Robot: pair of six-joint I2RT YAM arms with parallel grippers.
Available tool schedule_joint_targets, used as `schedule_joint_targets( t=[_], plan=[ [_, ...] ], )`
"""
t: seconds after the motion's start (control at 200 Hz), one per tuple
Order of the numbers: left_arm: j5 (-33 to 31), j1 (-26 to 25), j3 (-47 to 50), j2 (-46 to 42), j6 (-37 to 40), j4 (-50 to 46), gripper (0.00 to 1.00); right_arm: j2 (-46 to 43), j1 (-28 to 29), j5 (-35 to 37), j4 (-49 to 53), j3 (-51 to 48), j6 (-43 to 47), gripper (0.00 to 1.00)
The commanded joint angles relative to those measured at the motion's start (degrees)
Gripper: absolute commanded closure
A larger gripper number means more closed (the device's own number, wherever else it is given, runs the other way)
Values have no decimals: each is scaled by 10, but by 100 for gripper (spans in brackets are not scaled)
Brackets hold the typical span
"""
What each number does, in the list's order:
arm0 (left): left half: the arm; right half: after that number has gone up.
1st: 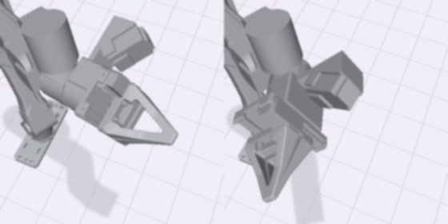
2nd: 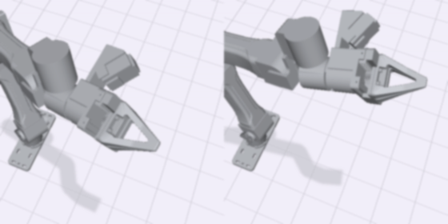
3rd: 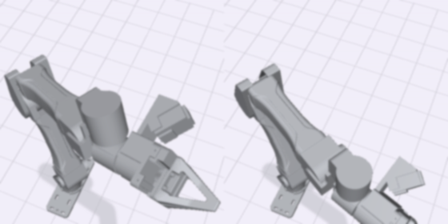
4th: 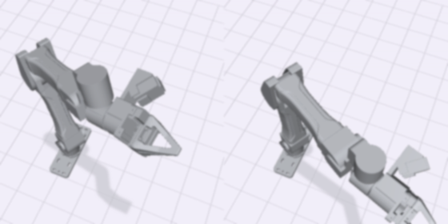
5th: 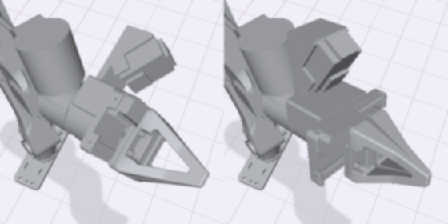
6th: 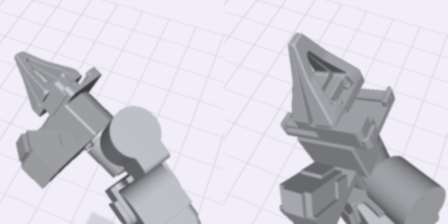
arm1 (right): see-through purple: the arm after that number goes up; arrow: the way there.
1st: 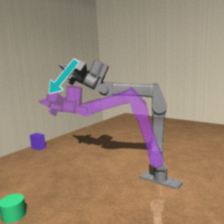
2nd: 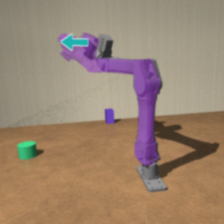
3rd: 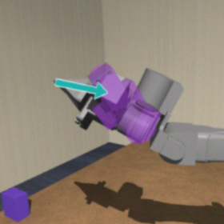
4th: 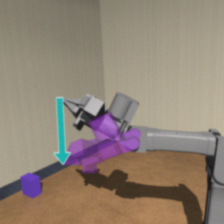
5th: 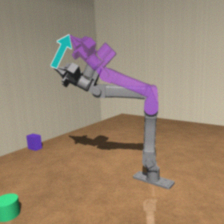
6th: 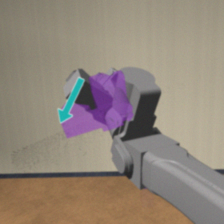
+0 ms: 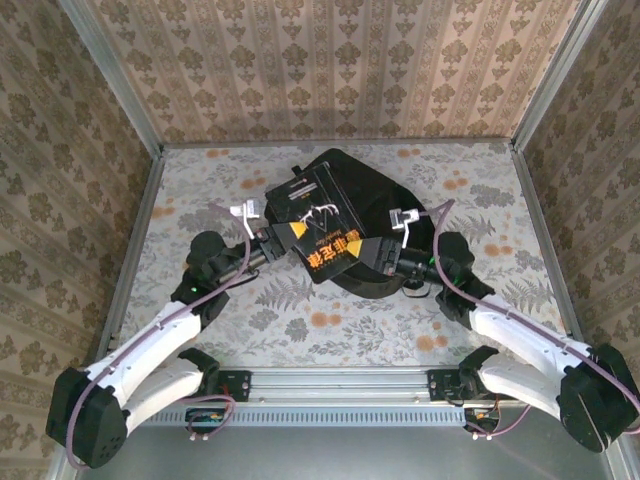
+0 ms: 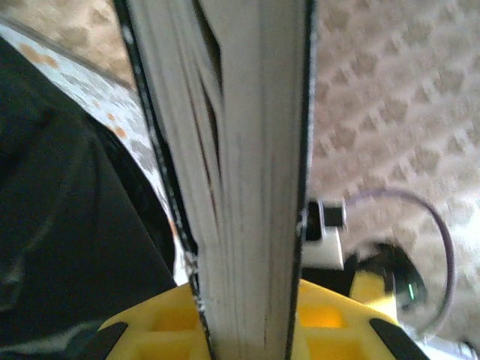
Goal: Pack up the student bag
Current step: Pass the book.
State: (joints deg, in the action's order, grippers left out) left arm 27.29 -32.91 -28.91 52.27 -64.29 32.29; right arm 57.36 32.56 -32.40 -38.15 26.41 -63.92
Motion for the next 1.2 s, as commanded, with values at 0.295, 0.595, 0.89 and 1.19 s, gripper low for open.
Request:
schedule_joint_targets(
  t=[0.295,0.595,0.89,1.19],
  plan=[
    [-146,-55,-19,30,-49,148,100,13,101,284,-227,-30,-36,23],
    [-166,-85,-8,51,-59,170,100,55,101,318,-235,-5,-27,39],
    [-168,-92,-13,64,-43,156,100,93,99,331,-244,14,-25,73],
    [-123,-94,-177,110,200,-203,47,-120,60,460,140,19,59,100]
  ],
)
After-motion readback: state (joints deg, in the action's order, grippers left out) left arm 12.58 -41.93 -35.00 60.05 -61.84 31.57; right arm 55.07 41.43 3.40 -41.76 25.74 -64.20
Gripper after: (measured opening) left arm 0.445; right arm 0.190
